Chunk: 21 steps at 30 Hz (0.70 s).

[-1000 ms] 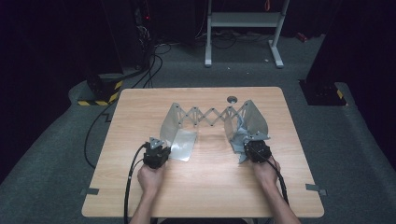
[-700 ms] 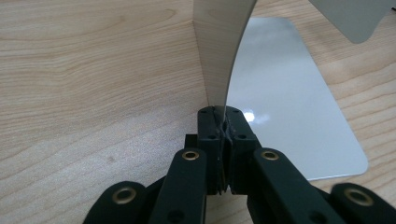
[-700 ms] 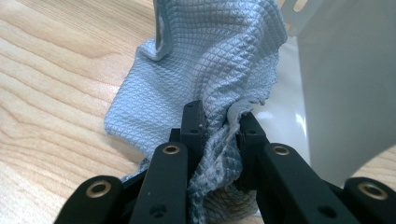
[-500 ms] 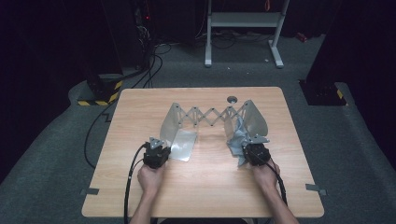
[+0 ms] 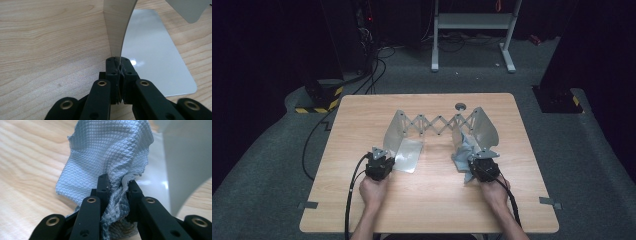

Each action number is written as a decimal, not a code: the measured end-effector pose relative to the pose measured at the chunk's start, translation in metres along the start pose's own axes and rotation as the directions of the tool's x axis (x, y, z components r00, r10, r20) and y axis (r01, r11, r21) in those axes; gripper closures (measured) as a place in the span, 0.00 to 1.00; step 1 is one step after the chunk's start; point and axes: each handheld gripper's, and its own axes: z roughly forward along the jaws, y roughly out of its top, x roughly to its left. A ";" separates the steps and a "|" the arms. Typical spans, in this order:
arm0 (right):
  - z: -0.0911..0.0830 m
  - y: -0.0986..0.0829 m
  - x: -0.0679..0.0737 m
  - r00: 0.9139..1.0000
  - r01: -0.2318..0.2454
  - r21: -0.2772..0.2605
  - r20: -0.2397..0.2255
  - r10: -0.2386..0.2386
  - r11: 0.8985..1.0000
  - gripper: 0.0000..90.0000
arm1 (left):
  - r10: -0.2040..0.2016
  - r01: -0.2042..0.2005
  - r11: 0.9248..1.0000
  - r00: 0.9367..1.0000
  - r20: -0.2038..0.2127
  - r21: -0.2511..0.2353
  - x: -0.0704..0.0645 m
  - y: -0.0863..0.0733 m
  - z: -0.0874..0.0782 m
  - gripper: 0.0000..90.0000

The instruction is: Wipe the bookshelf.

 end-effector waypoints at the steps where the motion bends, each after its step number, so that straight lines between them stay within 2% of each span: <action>1: 0.000 0.000 0.001 1.000 0.005 -0.002 -0.002 -0.005 1.000 0.87 | 0.000 0.000 1.000 1.000 0.000 -0.001 0.000 0.000 0.000 0.96; 4: -0.001 -0.001 -0.001 1.000 -0.003 0.000 -0.007 0.003 1.000 0.87 | 0.000 0.000 1.000 1.000 0.000 -0.001 0.000 0.000 0.000 0.96; 10: -0.003 -0.005 -0.018 0.998 -0.040 0.011 0.046 0.040 0.999 0.87 | -0.002 0.002 1.000 1.000 0.001 -0.001 0.000 0.000 0.000 0.96; 14: -0.006 -0.009 -0.025 0.996 -0.061 0.011 0.062 0.060 0.998 0.87 | -0.001 0.001 1.000 1.000 0.001 -0.001 0.000 0.000 0.000 0.96; 18: -0.008 -0.010 -0.018 0.998 -0.041 0.007 0.044 0.041 0.999 0.87 | -0.002 0.002 1.000 1.000 0.001 -0.001 0.000 0.000 0.000 0.96; 20: -0.009 -0.010 -0.005 1.000 0.000 0.001 0.015 0.000 1.000 0.87 | 0.000 0.000 1.000 1.000 0.000 0.000 0.000 0.000 0.000 0.96; 21: -0.009 -0.010 -0.005 1.000 0.000 0.001 0.015 0.000 1.000 0.87 | 0.000 0.000 1.000 1.000 0.000 0.000 0.000 0.000 0.000 0.96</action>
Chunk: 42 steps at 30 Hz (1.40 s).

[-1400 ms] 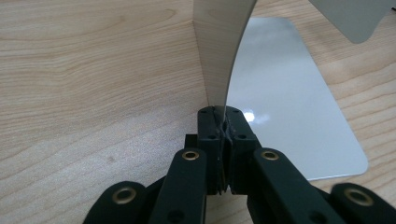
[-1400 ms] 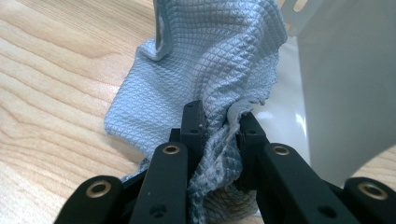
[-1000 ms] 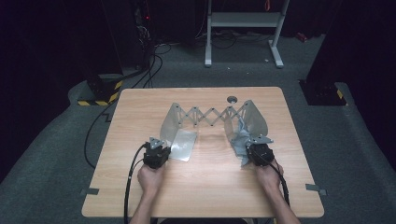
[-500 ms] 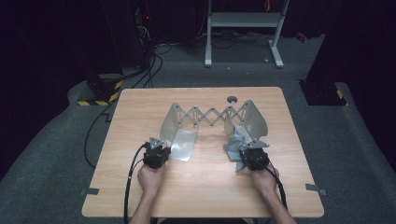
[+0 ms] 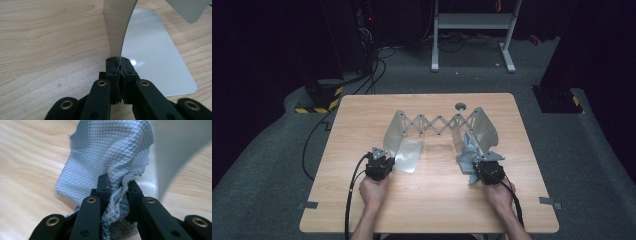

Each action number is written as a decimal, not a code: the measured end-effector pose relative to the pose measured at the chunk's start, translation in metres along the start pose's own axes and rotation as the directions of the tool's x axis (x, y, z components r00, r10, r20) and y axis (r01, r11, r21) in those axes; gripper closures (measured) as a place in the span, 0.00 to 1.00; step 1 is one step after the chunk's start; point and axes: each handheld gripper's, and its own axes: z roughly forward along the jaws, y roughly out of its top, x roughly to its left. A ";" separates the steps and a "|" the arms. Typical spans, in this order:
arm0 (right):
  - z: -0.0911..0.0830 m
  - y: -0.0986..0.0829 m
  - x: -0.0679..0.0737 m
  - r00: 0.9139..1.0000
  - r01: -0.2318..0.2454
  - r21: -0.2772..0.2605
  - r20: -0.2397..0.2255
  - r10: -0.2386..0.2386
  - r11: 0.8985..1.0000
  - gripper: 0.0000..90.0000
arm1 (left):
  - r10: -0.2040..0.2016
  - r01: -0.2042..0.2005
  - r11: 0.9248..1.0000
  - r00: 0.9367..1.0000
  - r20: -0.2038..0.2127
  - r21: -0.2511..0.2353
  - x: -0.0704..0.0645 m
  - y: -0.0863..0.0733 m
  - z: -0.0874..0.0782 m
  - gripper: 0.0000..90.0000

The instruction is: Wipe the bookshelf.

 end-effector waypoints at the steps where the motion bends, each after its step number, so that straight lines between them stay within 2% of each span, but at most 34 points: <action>1: 0.000 0.000 0.004 1.000 0.012 -0.004 -0.006 -0.012 1.000 0.87 | 0.000 0.000 1.000 1.000 0.000 0.000 0.000 0.000 0.000 0.96; 4: 0.000 0.001 0.010 0.999 0.019 -0.007 -0.026 -0.019 1.000 0.87 | -0.001 0.001 1.000 1.000 0.000 0.000 0.000 0.000 0.000 0.96; 7: -0.001 0.001 0.007 0.999 0.012 -0.005 -0.032 -0.013 1.000 0.87 | -0.001 0.001 1.000 1.000 0.001 -0.001 0.000 0.000 0.000 0.96; 11: -0.002 -0.002 -0.004 1.000 -0.008 0.003 0.005 0.008 1.000 0.87 | -0.001 0.001 1.000 1.000 0.001 0.000 0.000 0.000 0.000 0.96; 12: -0.003 -0.003 -0.012 0.999 -0.030 0.008 0.026 0.030 1.000 0.87 | -0.002 0.002 1.000 1.000 0.001 0.000 0.000 0.000 0.000 0.96; 14: -0.003 -0.004 -0.015 0.999 -0.041 0.009 0.035 0.040 0.999 0.87 | -0.001 0.001 1.000 1.000 0.001 0.000 0.000 0.000 0.000 0.96; 16: -0.003 -0.007 -0.024 0.996 -0.073 0.008 0.052 0.073 0.997 0.87 | -0.001 0.001 1.000 1.000 0.000 0.000 0.000 0.000 0.000 0.96; 23: -0.003 -0.006 -0.032 0.993 -0.100 0.002 0.070 0.099 0.995 0.87 | -0.002 0.002 1.000 1.000 0.001 0.000 0.000 0.000 0.000 0.96; 28: -0.014 0.000 -0.037 0.990 -0.116 -0.040 0.079 0.119 0.992 0.87 | -0.001 0.001 1.000 1.000 0.001 0.000 0.000 0.000 0.000 0.96; 42: -0.044 0.014 -0.039 0.988 -0.115 -0.141 0.084 0.127 0.983 0.87 | -0.001 0.001 1.000 1.000 0.001 0.000 0.000 0.000 0.000 0.96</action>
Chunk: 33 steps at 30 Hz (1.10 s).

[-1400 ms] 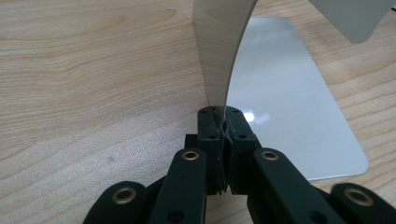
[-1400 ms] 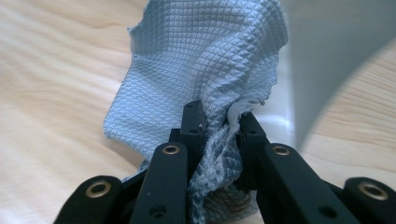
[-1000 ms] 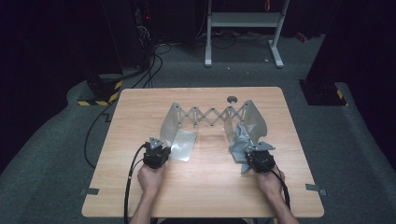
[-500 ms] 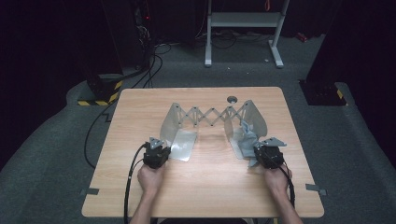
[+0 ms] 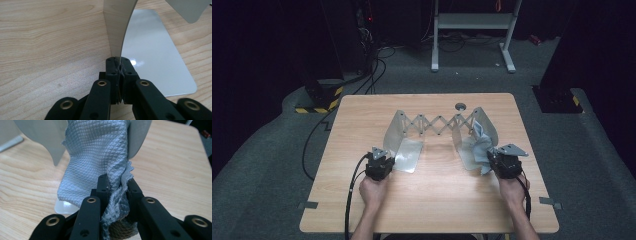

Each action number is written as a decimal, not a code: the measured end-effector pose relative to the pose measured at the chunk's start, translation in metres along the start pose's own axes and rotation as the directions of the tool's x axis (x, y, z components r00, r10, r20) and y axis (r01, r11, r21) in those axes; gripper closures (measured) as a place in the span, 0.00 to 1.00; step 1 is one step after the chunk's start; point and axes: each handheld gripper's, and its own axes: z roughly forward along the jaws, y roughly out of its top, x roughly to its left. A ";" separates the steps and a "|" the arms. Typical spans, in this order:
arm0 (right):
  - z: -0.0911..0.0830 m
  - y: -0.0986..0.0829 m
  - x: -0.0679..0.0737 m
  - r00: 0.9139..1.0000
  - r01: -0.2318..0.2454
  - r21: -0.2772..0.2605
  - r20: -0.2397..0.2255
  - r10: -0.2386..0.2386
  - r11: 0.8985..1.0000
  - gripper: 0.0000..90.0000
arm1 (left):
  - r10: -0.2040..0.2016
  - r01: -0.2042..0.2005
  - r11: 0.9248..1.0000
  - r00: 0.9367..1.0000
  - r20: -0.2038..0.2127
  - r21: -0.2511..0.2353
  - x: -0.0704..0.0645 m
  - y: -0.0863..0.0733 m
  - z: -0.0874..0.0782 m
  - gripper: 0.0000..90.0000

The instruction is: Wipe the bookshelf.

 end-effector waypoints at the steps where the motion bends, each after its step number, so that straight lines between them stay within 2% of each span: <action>1: -0.006 0.004 0.000 1.000 -0.001 -0.015 0.003 0.001 1.000 0.87 | 0.001 -0.001 1.000 1.000 0.000 0.000 0.000 0.000 0.000 0.96; 21: -0.032 0.029 0.000 1.000 0.012 -0.113 0.017 -0.010 0.994 0.87 | 0.000 0.000 1.000 1.000 0.000 0.000 0.000 0.000 0.000 0.96; 26: -0.026 0.033 0.002 1.000 0.018 -0.106 0.021 -0.016 0.994 0.87 | -0.001 0.001 1.000 1.000 0.001 0.000 0.000 0.000 0.000 0.96; 33: -0.008 0.022 0.002 1.000 0.009 -0.052 0.023 -0.008 0.999 0.87 | -0.002 0.002 1.000 1.000 0.002 0.000 0.000 0.000 0.000 0.96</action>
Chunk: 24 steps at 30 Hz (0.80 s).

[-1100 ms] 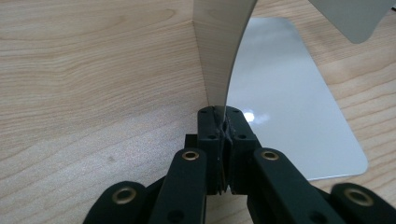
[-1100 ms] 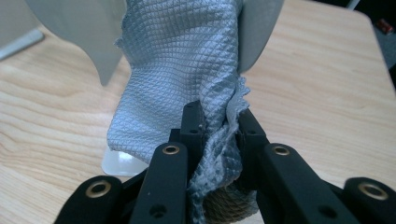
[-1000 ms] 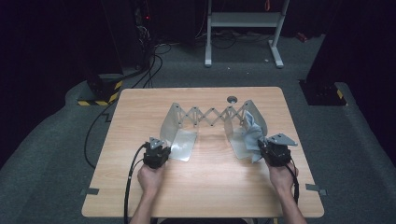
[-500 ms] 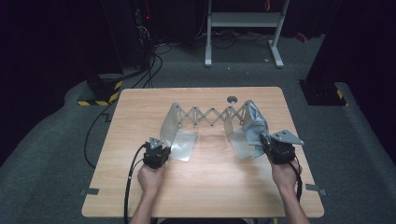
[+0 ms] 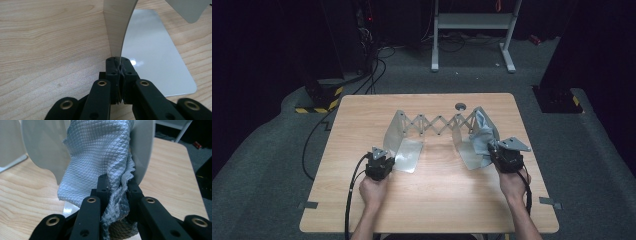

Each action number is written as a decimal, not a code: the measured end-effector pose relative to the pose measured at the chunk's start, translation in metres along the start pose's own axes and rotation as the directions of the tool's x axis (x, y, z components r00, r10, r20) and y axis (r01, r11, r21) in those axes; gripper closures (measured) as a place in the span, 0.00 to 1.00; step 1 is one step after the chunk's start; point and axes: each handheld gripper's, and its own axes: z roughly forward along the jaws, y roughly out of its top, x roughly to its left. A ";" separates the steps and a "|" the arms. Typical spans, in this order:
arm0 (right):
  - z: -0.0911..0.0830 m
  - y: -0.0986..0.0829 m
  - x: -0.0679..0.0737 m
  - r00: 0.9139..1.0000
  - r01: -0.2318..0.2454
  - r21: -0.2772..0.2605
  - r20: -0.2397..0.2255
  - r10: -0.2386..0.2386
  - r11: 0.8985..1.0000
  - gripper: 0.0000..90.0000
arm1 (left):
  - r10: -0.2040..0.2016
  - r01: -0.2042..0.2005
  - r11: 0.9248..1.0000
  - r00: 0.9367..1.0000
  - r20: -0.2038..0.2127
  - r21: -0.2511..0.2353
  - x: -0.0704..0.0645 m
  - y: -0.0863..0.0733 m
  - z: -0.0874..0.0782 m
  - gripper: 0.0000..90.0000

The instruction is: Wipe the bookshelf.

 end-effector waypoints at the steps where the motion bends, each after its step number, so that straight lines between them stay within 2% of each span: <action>1: 0.000 0.000 0.000 1.000 0.000 0.000 0.000 0.000 1.000 0.87 | 0.000 0.000 1.000 1.000 0.000 0.000 0.000 0.000 0.000 0.96; 9: 0.021 -0.012 0.001 1.000 -0.019 0.052 -0.006 0.019 0.998 0.87 | 0.001 -0.001 1.000 1.000 0.000 0.000 0.000 0.000 0.000 0.96; 15: 0.042 -0.025 0.003 1.000 0.003 0.122 0.002 -0.003 0.993 0.87 | -0.001 0.001 1.000 1.000 0.000 0.000 0.000 0.000 0.000 0.96; 24: 0.059 -0.034 0.005 1.000 0.019 0.187 0.005 -0.020 0.982 0.87 | -0.002 0.002 1.000 1.000 0.001 -0.001 0.000 0.000 0.000 0.96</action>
